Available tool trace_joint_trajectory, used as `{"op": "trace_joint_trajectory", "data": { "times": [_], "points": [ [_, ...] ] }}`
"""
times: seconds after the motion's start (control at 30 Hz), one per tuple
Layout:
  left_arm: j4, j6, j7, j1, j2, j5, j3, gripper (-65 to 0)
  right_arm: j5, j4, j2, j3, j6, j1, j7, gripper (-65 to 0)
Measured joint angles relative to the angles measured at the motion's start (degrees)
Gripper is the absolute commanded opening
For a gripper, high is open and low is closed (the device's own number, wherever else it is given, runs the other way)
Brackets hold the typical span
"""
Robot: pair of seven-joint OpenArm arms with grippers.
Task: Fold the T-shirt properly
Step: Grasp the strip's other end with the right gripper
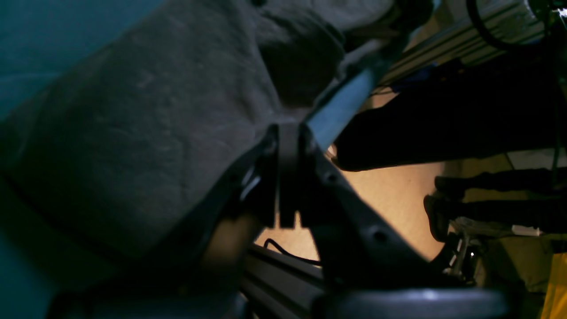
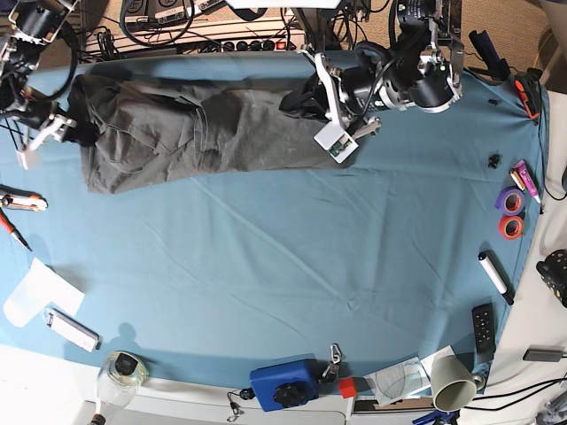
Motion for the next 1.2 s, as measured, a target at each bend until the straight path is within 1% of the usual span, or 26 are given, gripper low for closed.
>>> {"op": "trace_joint_trajectory", "data": {
  "times": [0.07,0.23,0.33,0.43,0.57,0.67,0.87,0.93,1.0,1.07,1.1,1.2],
  "points": [
    [0.0,0.0,0.0,0.0,0.0,0.0,0.0,-65.0,1.7,0.0,-0.1,-1.6,0.0,0.0,0.2,-37.4],
    [0.0,0.0,0.0,0.0,0.0,0.0,0.0,-65.0,3.1,0.0,-0.2,-1.8,0.0,0.0,0.0,-37.4],
    [0.0,0.0,0.0,0.0,0.0,0.0,0.0,-65.0,7.3,-0.3,-0.4,-2.0,-0.2,-0.3,-1.4,-37.4],
    [0.0,0.0,0.0,0.0,0.0,0.0,0.0,-65.0,9.9,-0.4,-0.7,-2.1,-0.2,-0.5,-1.6,-37.4],
    [0.0,0.0,0.0,0.0,0.0,0.0,0.0,-65.0,10.3,-0.4,-0.7,-2.1,-0.2,-0.1,-1.6,-37.4],
    [0.0,0.0,-1.2,0.0,0.0,0.0,0.0,-65.0,10.3,-0.4,-1.1,-2.1,-0.2,-0.2,-1.6,-37.4],
    [0.0,0.0,-1.1,0.0,0.8,0.0,0.0,-65.0,10.3,-0.4,-4.3,-2.1,-0.2,-0.1,-1.0,-38.3],
    [0.0,0.0,-1.1,0.0,0.8,0.0,0.0,-65.0,6.9,-0.3,-5.7,-1.8,0.0,0.8,-0.3,-45.4],
    [0.0,0.0,-1.1,0.0,0.8,0.0,0.0,-65.0,3.0,0.0,-6.8,-1.8,0.1,1.8,0.1,-55.2],
    [0.0,0.0,-1.1,0.0,0.8,0.0,0.0,-65.0,0.8,0.2,-7.4,-1.8,0.2,2.4,0.0,-64.0],
    [0.0,0.0,-1.1,0.0,0.8,0.0,0.0,-65.0,0.4,0.2,-7.4,-1.7,0.2,2.7,-0.1,-65.0],
    [0.0,0.0,-1.1,0.0,0.8,0.0,0.0,-65.0,-0.2,0.1,-7.3,-1.7,0.2,3.7,-0.6,-65.0]
  ]
}}
